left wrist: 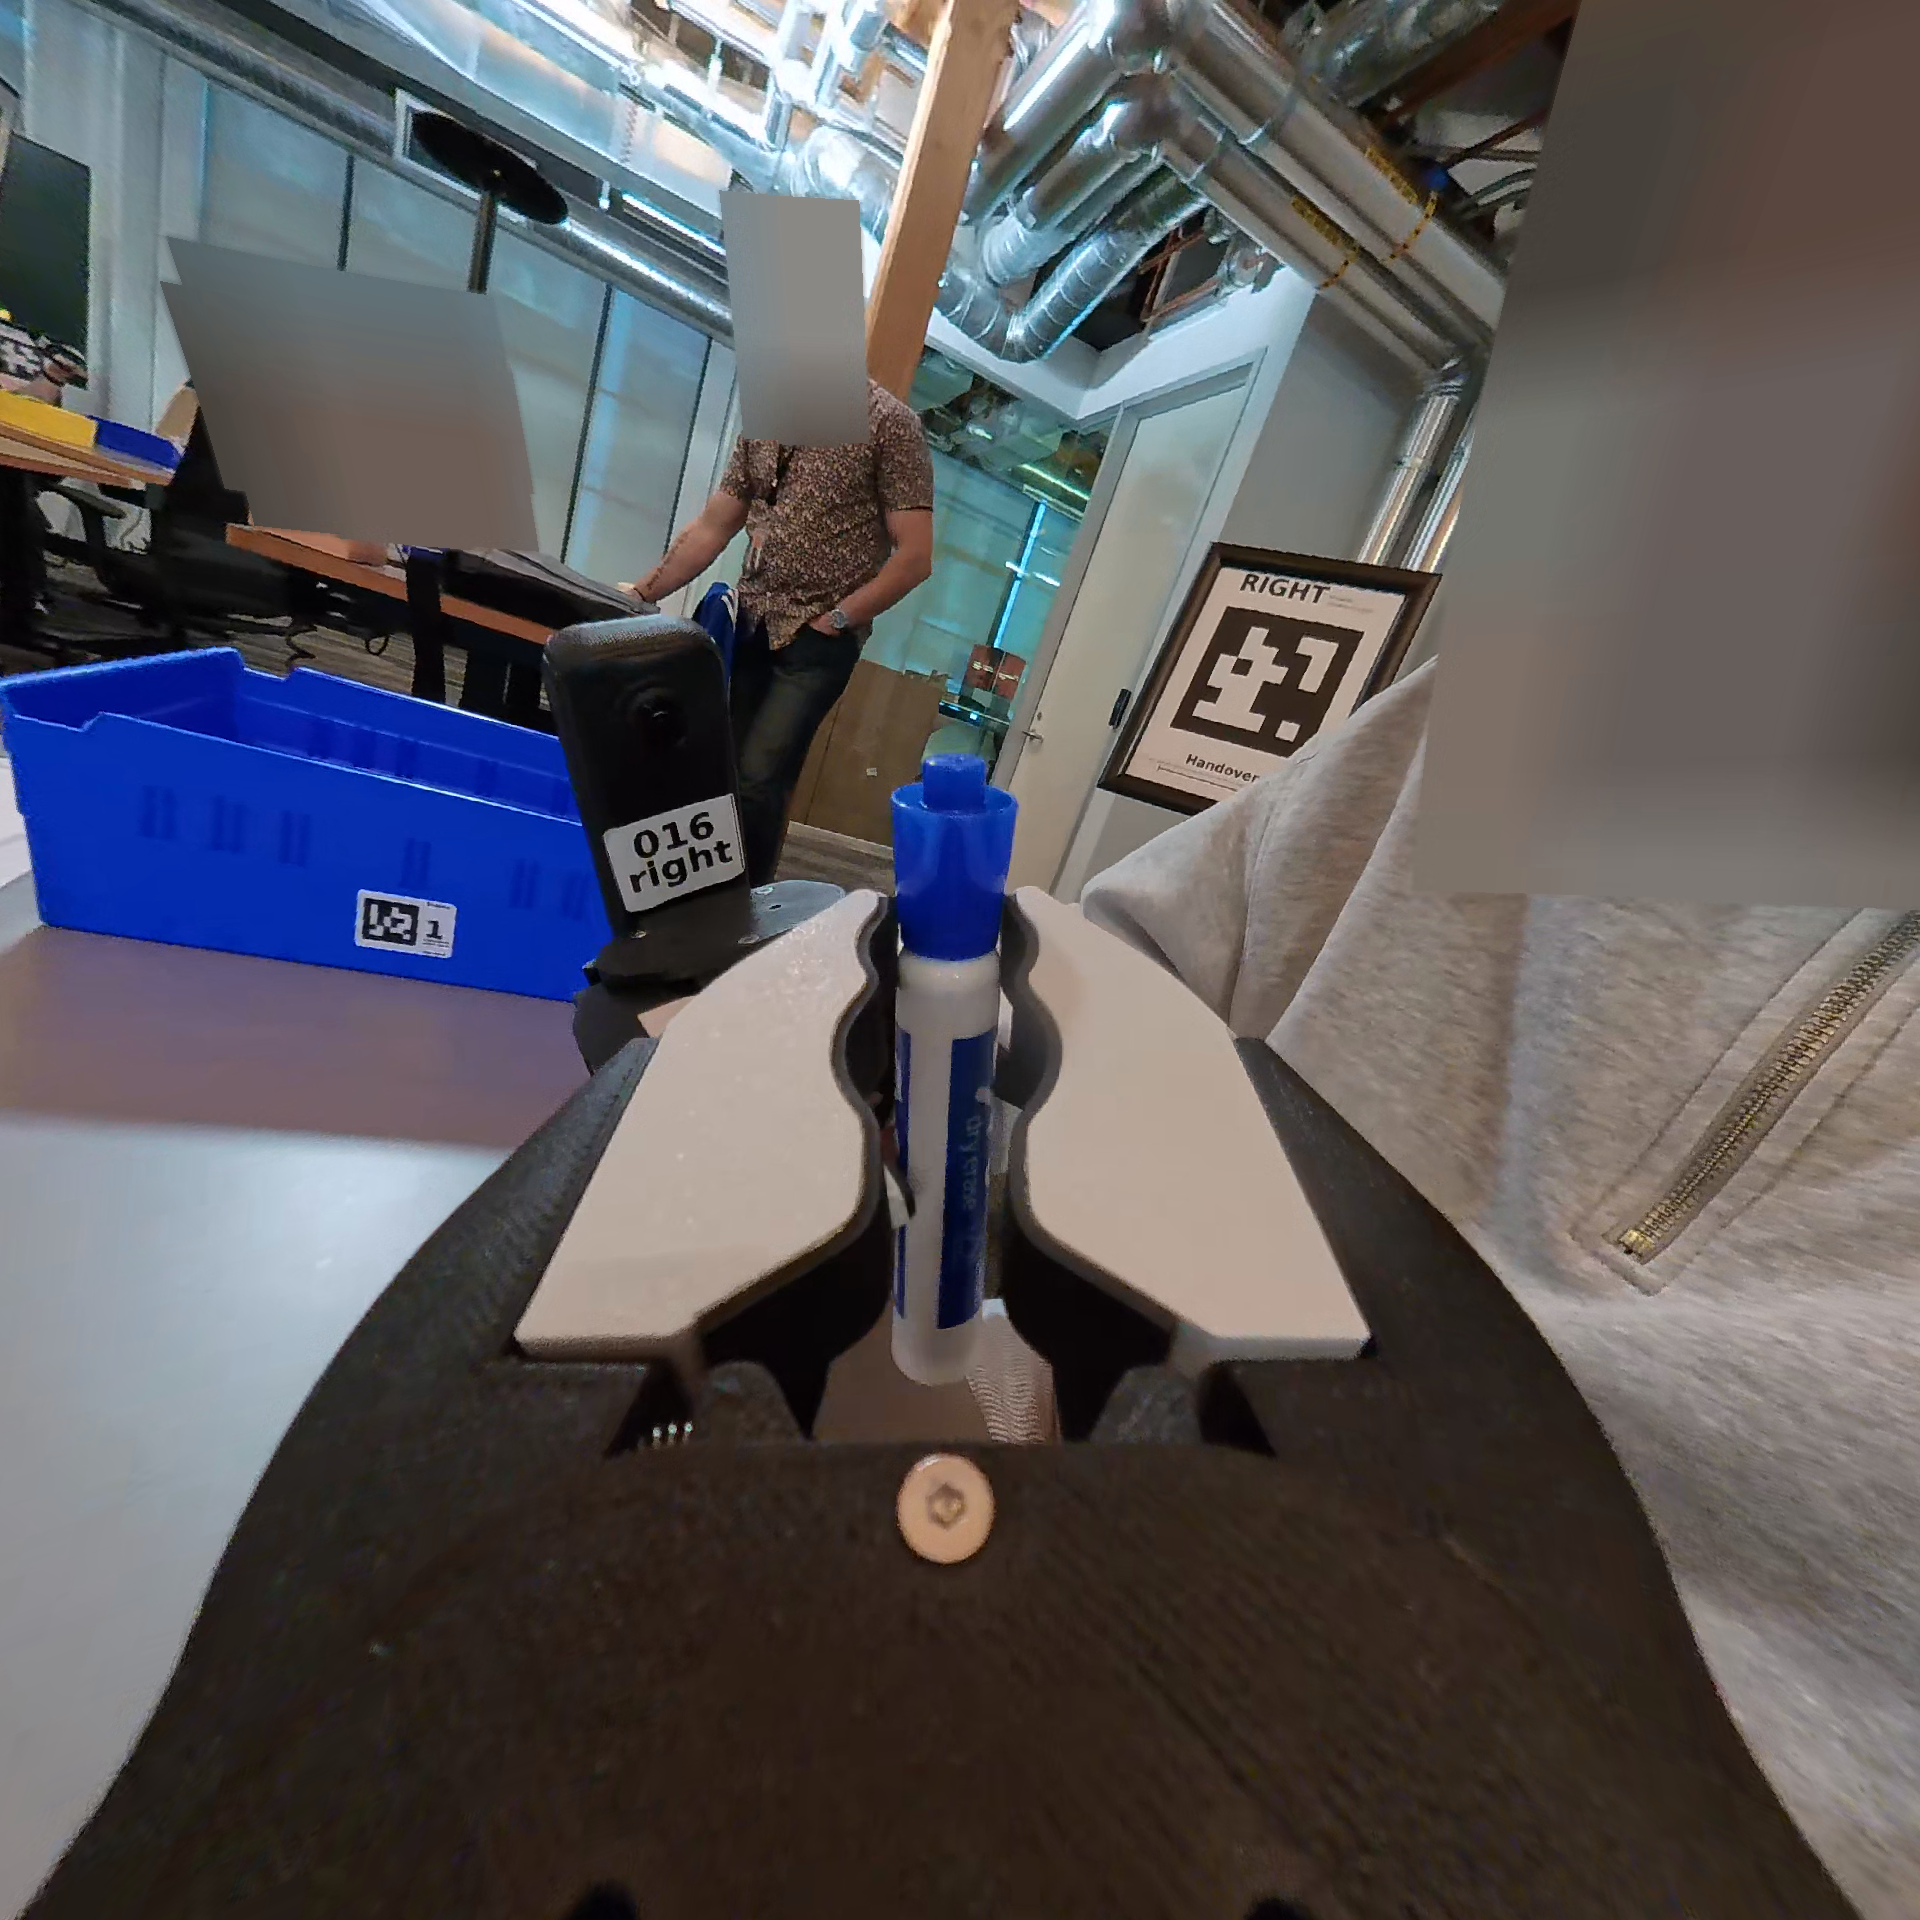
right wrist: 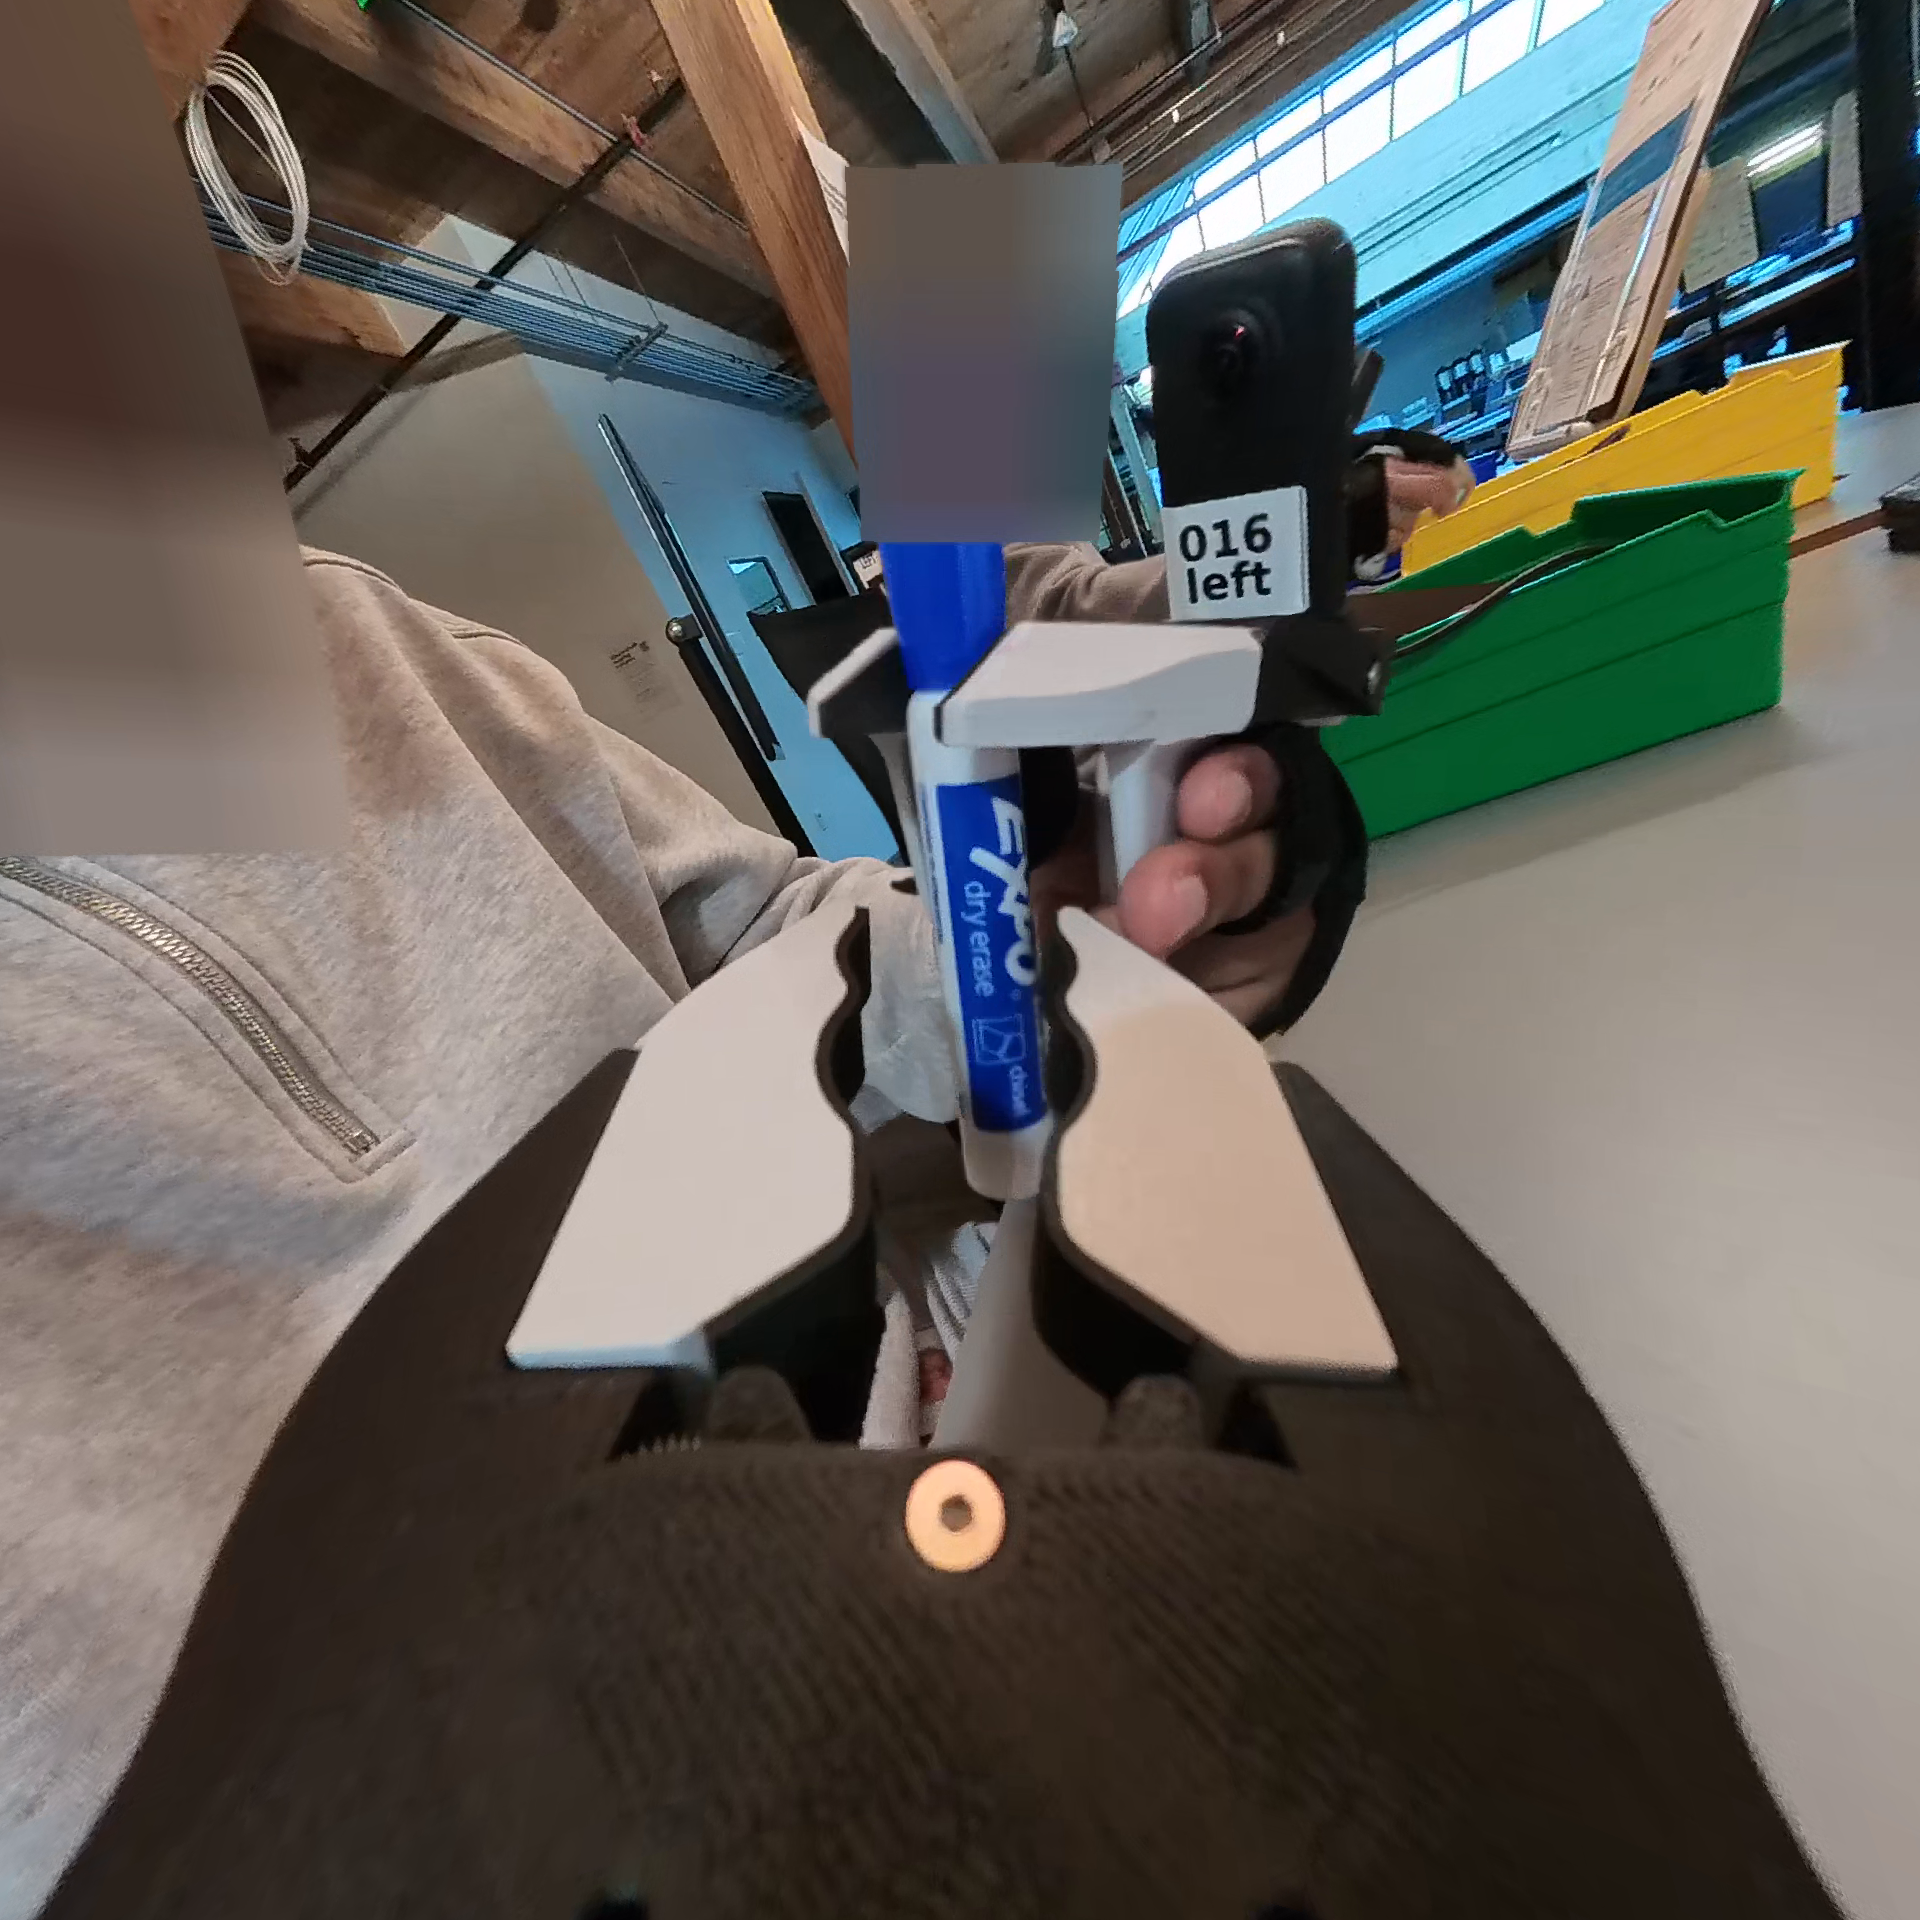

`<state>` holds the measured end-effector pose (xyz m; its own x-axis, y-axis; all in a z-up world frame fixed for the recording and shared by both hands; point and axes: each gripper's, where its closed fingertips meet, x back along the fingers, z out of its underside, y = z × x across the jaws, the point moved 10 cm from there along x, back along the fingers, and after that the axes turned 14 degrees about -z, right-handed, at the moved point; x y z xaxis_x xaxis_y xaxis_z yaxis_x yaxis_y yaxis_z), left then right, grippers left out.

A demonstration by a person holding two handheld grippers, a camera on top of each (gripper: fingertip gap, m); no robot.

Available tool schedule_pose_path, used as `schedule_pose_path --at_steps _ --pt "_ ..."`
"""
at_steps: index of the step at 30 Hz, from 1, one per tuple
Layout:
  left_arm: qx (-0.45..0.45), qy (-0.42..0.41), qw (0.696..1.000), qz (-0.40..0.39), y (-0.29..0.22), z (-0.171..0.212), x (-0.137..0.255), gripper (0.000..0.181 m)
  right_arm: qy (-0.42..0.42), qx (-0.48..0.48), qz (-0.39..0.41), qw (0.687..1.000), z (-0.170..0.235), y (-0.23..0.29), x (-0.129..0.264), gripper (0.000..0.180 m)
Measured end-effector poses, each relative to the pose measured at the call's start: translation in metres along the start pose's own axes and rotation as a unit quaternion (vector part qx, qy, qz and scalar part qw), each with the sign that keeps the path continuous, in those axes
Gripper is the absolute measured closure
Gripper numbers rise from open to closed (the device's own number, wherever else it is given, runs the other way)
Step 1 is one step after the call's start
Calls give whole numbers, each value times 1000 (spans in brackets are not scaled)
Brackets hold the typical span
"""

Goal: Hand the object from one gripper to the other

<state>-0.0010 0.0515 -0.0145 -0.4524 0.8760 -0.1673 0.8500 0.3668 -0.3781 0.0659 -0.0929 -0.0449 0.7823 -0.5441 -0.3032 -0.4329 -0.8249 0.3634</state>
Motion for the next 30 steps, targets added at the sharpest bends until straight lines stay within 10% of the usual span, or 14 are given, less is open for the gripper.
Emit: schedule_pose_path --at_steps 12,21,30 --pt "5 -3 1000 7 -1 1 -3 160 11 12 5 1000 1 1 -3 160" --pt "7 -7 997 -82 12 4 0 115 -41 71 89 993 -10 1 15 160" --pt "2 67 972 -224 37 20 4 136 -21 184 250 950 -20 4 35 160"
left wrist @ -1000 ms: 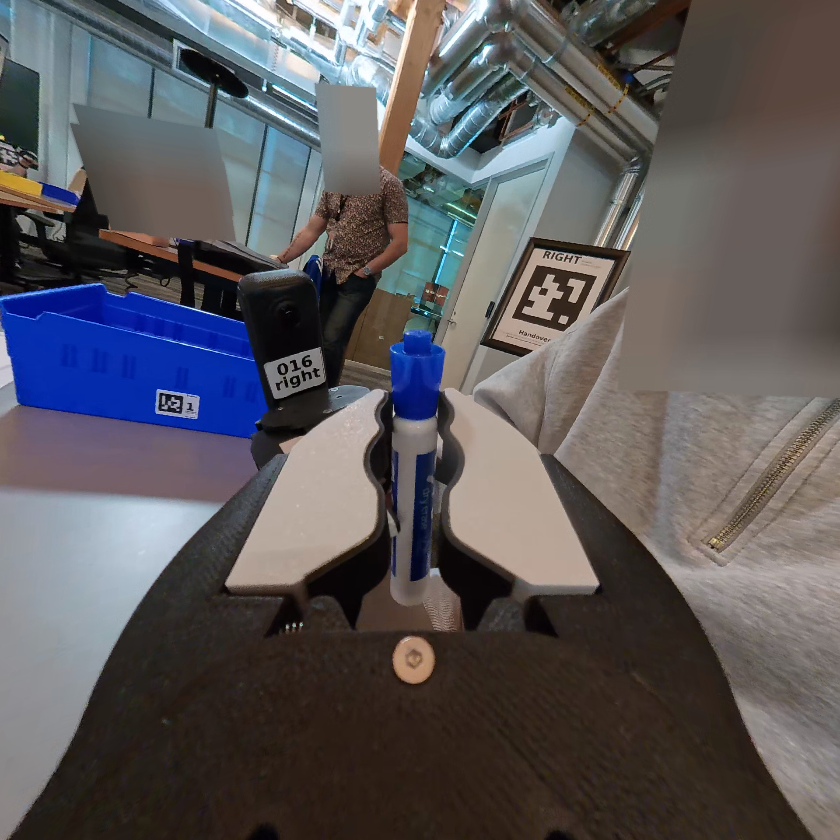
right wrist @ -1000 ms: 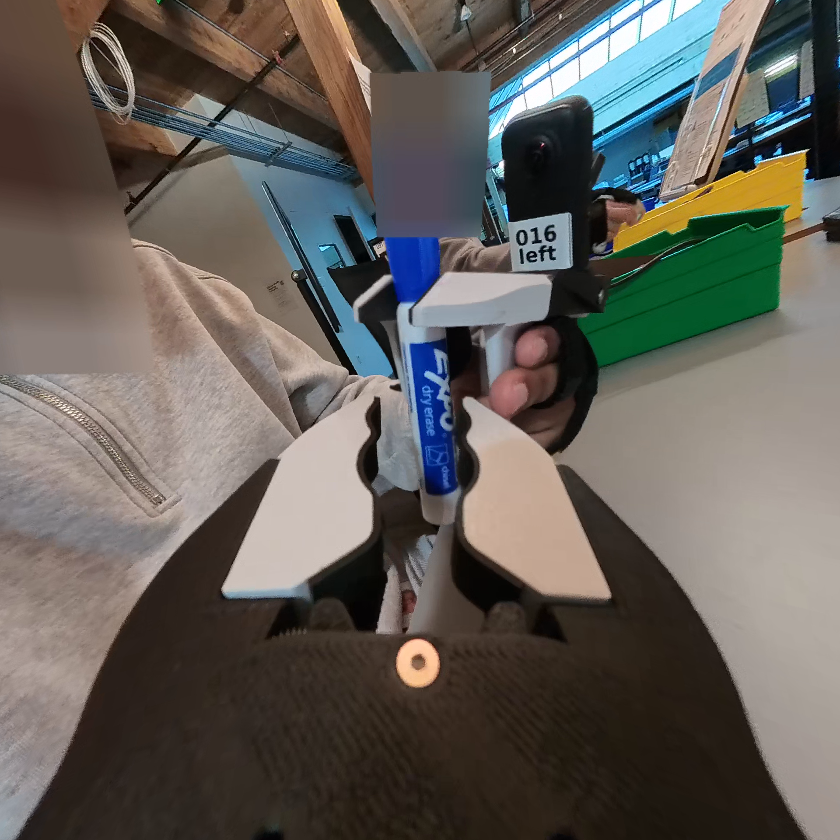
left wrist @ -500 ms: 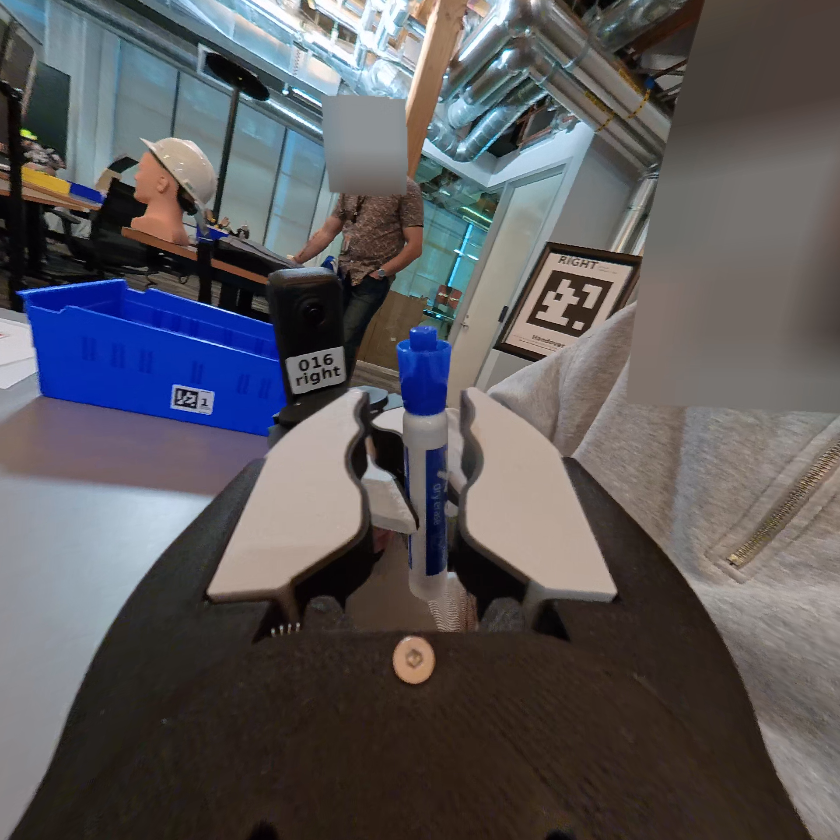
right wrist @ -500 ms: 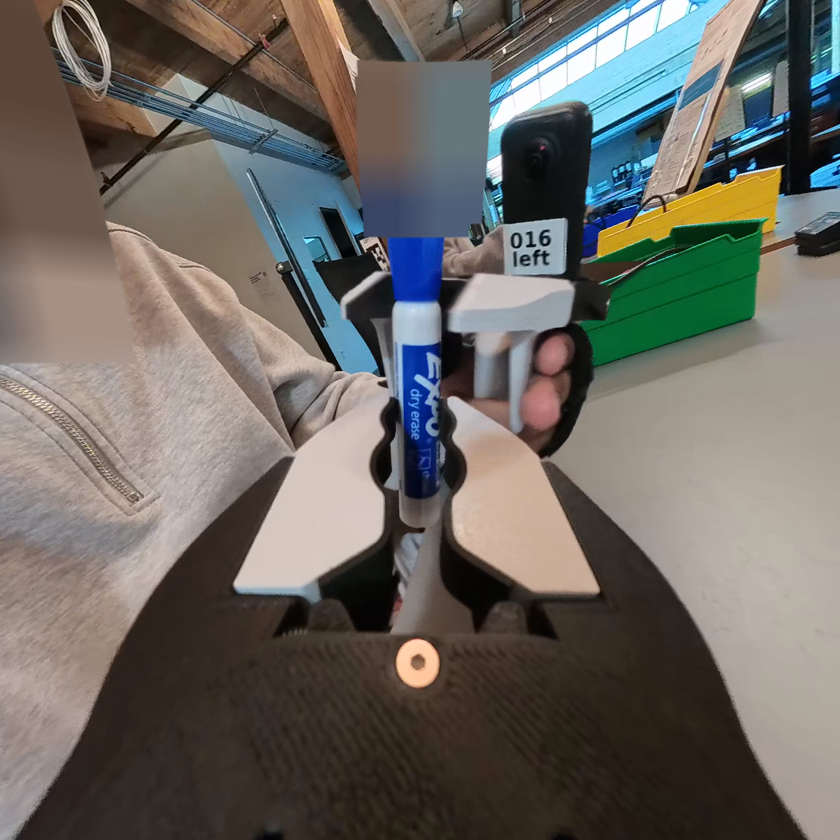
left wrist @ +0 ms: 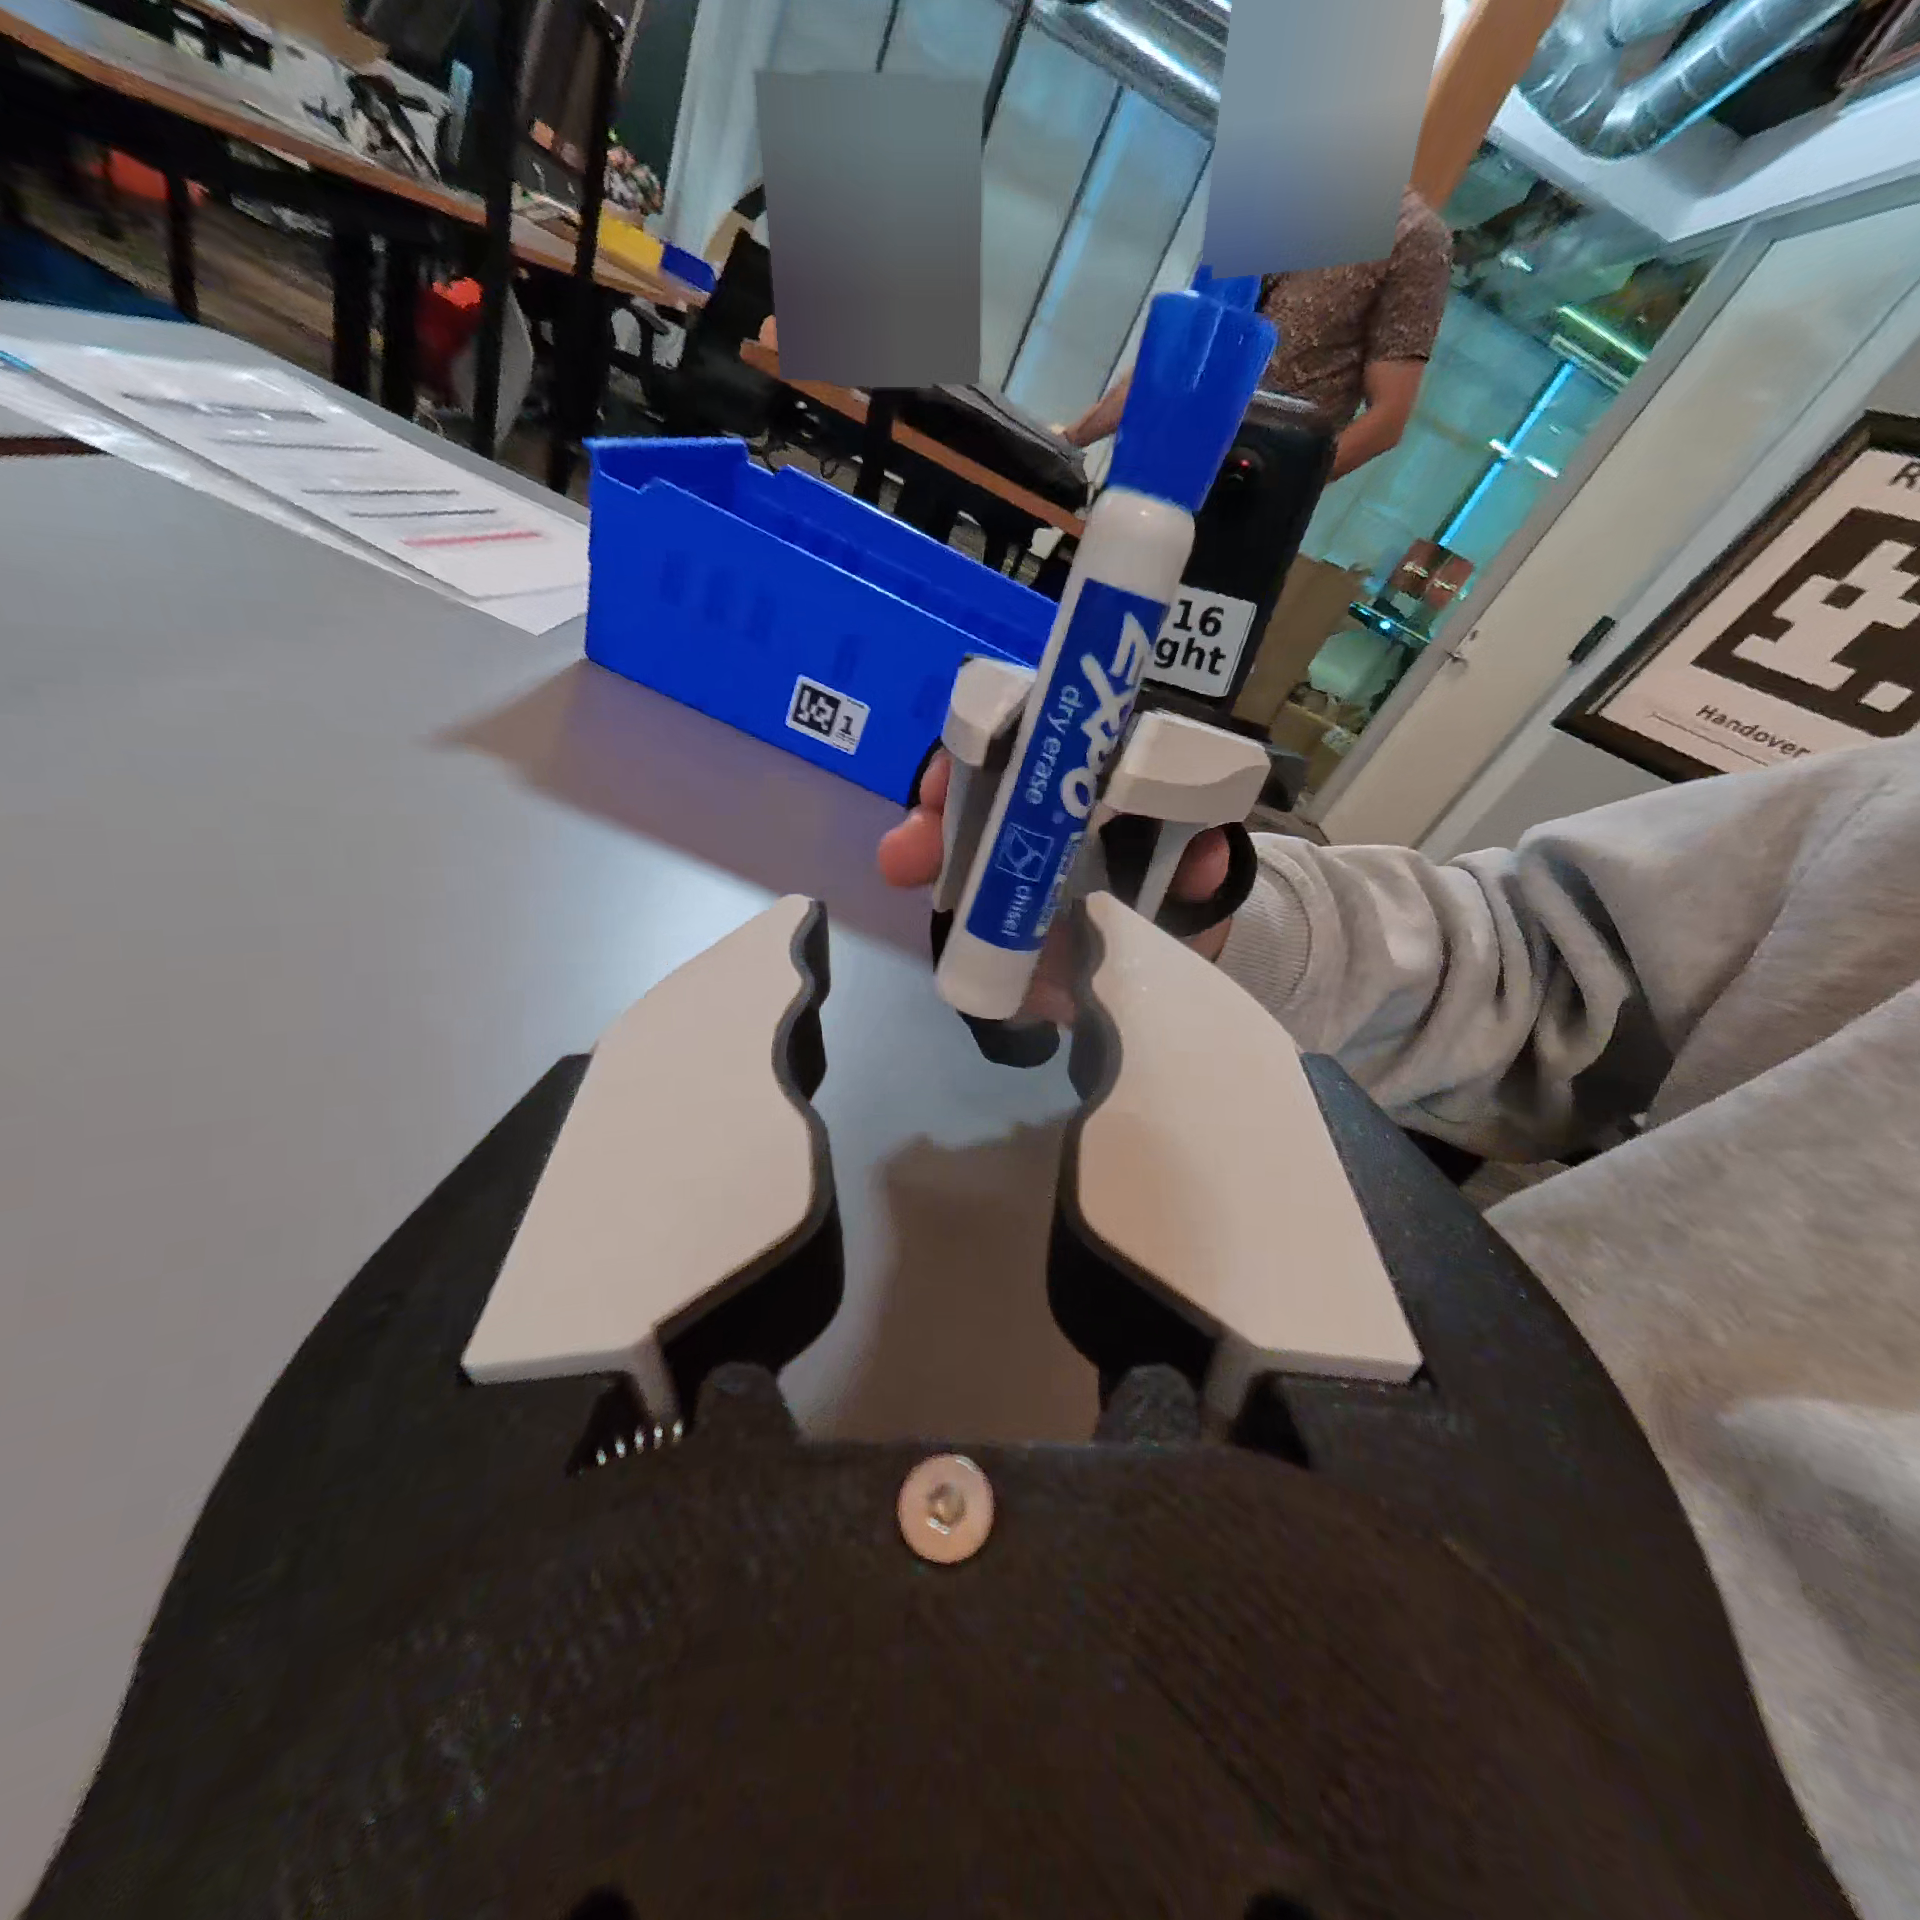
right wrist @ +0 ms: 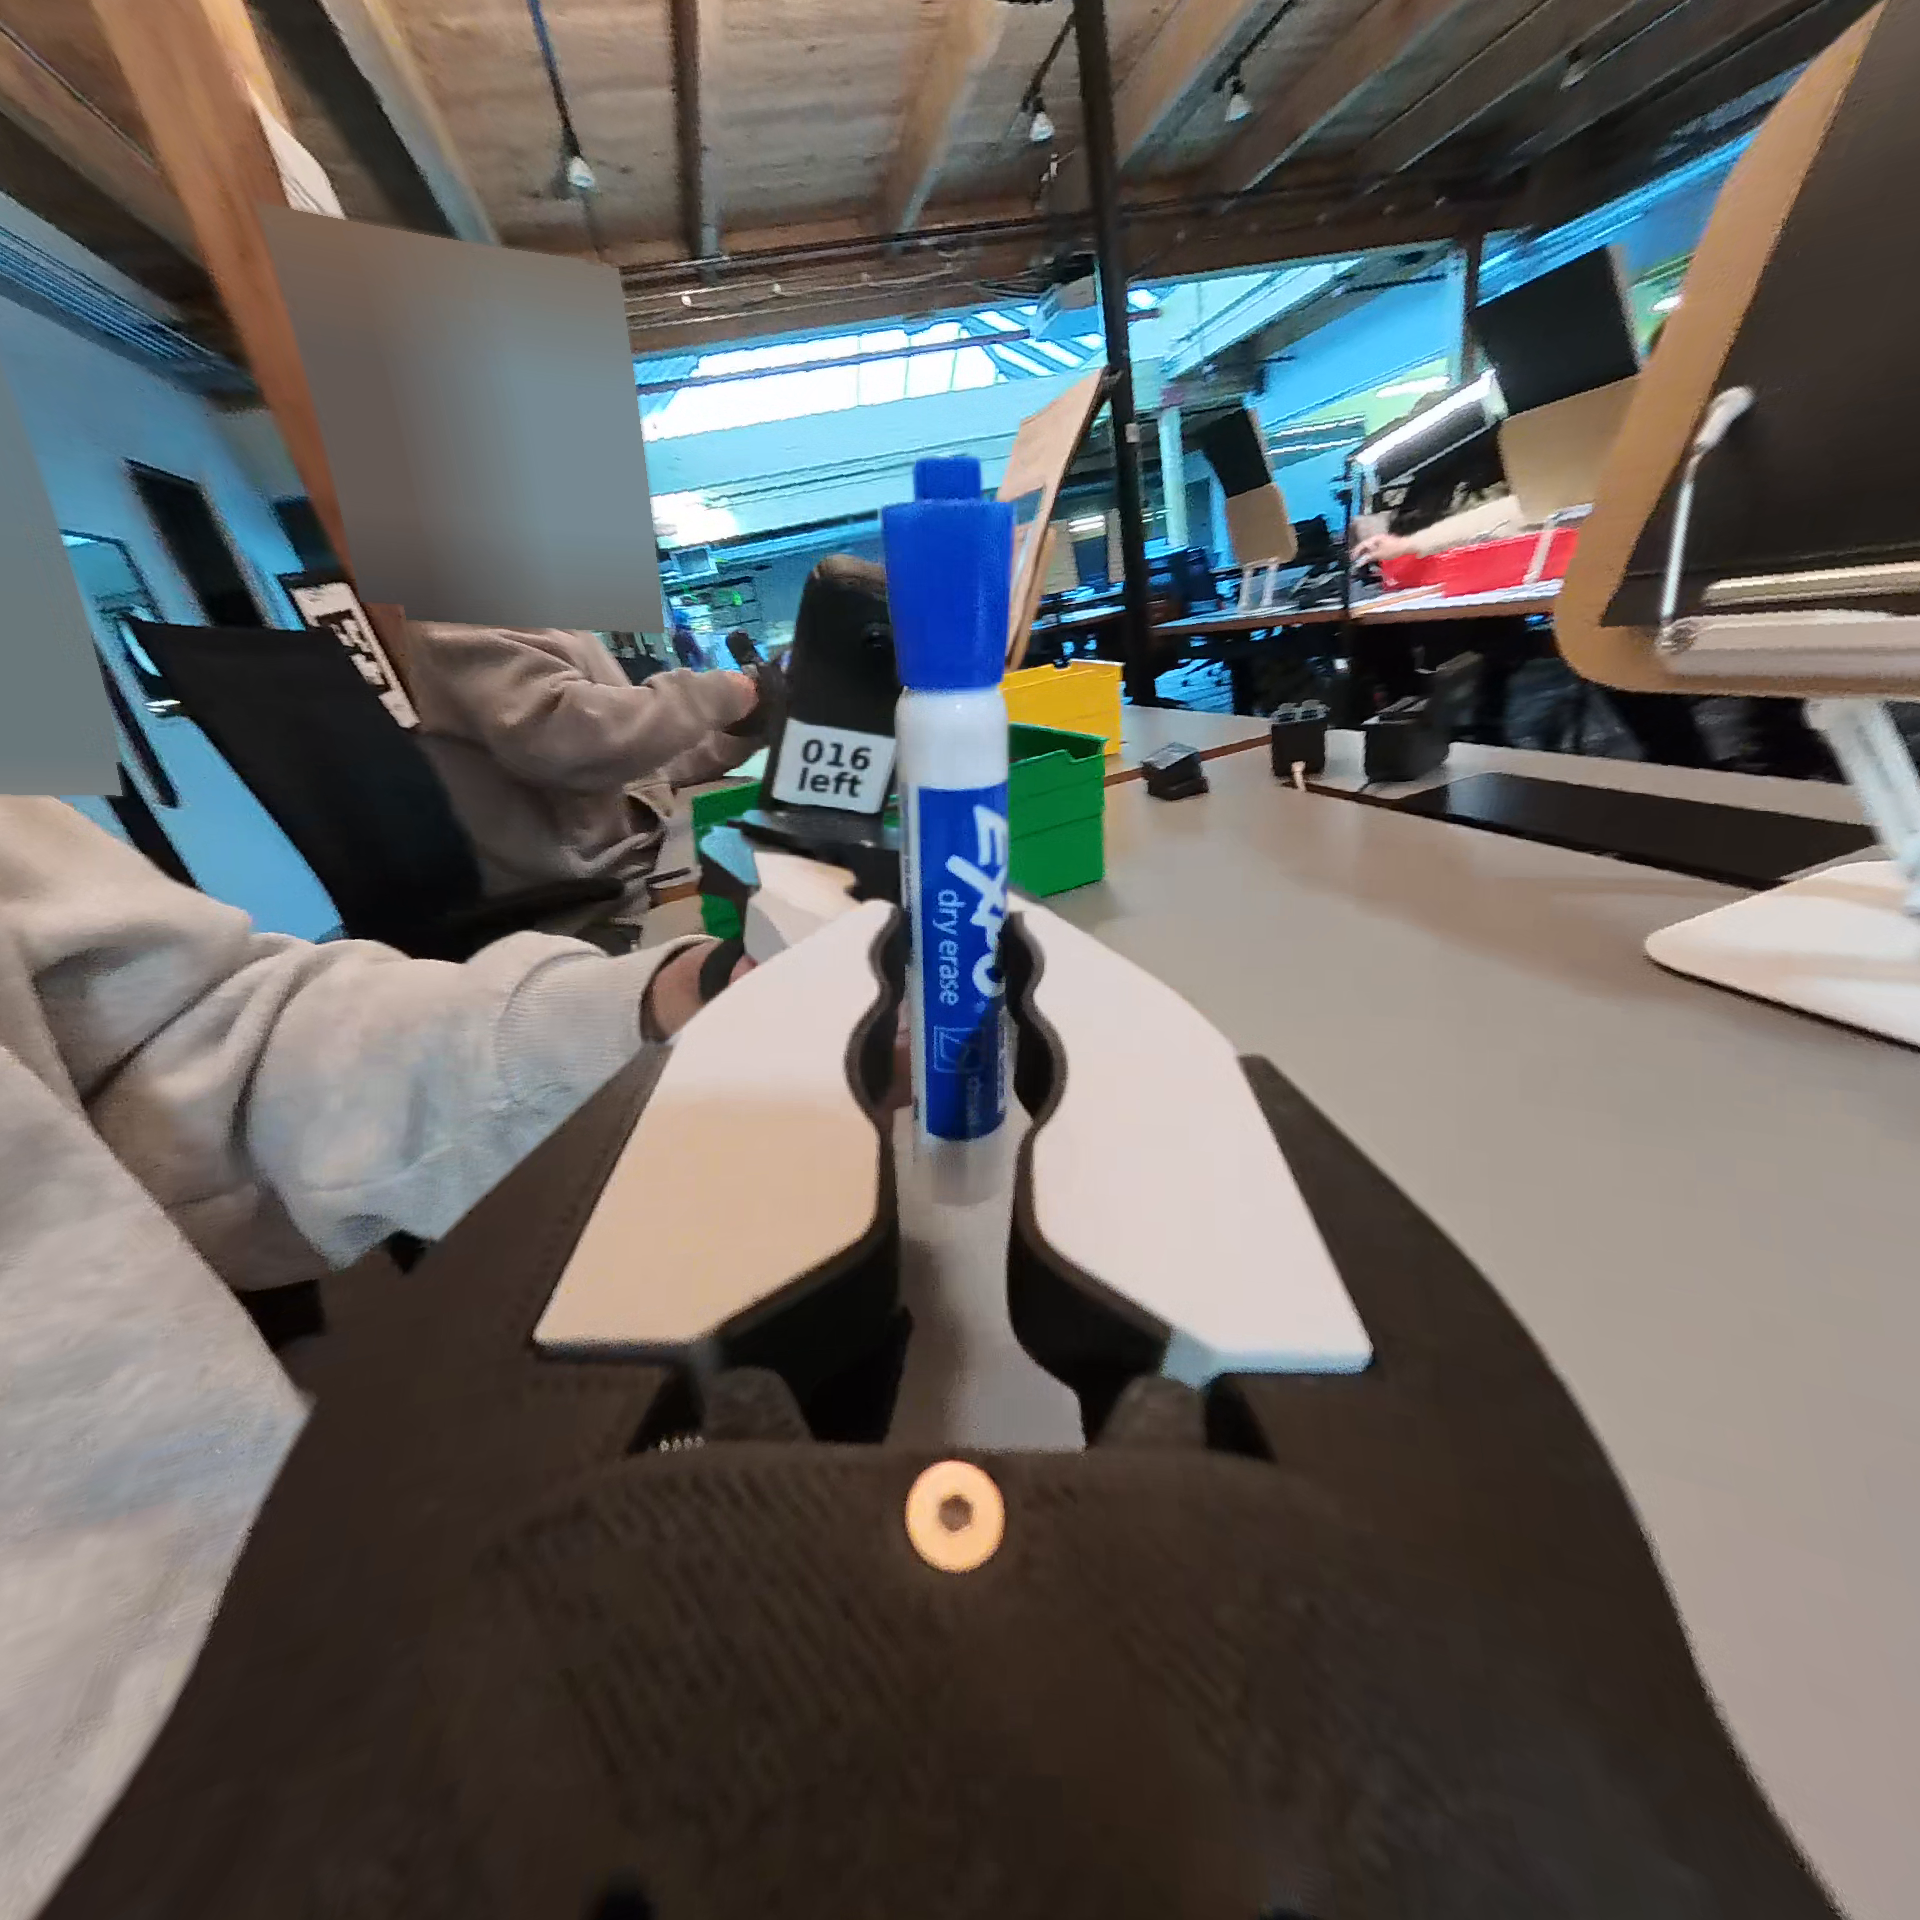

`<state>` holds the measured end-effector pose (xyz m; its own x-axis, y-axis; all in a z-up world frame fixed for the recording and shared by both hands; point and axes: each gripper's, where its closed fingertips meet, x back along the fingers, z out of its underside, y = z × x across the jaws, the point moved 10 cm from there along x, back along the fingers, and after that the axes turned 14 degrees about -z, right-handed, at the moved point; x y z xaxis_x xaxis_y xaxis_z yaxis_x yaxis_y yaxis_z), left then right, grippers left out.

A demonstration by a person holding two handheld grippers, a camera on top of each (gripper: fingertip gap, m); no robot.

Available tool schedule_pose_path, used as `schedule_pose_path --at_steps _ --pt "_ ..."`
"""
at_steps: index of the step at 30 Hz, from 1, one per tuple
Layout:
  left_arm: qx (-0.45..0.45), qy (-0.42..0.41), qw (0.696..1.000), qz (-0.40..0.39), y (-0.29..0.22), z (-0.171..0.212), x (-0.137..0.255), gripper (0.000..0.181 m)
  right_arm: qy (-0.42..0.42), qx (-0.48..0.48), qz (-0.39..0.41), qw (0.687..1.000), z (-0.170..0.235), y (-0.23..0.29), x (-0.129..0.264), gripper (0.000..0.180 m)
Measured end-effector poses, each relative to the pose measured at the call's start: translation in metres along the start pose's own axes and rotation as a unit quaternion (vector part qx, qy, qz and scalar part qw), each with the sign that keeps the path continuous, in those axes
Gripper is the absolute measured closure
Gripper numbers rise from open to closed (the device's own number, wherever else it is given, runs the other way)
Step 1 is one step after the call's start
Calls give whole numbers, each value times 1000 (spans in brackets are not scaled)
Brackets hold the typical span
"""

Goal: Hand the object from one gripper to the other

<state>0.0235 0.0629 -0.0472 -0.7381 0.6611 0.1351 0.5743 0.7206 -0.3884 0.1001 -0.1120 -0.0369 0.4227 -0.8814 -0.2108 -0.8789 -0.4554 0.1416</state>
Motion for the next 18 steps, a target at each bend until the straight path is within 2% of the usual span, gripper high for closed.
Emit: schedule_pose_path --at_steps 6,10,14,18 --pt "-29 32 999 5 -9 7 -9 144 30 30 34 998 4 3 -6 160" --pt "-49 32 998 -10 -12 8 -11 159 29 25 31 999 6 5 -10 160" --pt "-54 33 998 4 -14 8 -12 160 32 21 28 999 6 5 -10 158" --pt "-12 28 999 25 -10 5 -8 159 30 49 37 998 1 3 -8 122"
